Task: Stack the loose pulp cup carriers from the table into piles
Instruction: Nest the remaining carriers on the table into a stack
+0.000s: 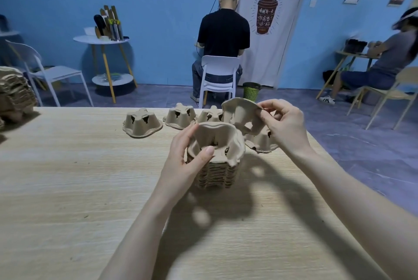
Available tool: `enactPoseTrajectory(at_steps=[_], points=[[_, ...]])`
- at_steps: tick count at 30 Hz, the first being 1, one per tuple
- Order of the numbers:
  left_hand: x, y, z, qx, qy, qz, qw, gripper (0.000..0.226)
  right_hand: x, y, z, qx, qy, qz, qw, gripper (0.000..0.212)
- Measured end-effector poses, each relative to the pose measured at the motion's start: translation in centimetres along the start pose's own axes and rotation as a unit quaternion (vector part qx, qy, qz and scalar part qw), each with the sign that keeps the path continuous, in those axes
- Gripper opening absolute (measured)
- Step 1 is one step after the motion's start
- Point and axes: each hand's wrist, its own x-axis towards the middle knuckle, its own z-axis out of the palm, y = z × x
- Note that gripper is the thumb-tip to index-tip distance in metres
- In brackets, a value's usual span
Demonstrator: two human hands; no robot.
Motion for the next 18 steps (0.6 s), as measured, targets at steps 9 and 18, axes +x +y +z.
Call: enactPoseTrajectory(at_steps=[9, 18], points=[[-0.3, -0.2, 0.1, -0.003, 0.006, 0.012, 1.000, 0.061, -0.4, -2.0, -0.6, 0.104, -0.006, -0.042, 0.994, 0.015], [-0.1, -0.5, -0.2, -0.111, 0.012, 0.000, 0.994, 0.067, -1.5, -3.0, -0.8, 0.173, -0.178, -0.019, 0.968, 0.021]])
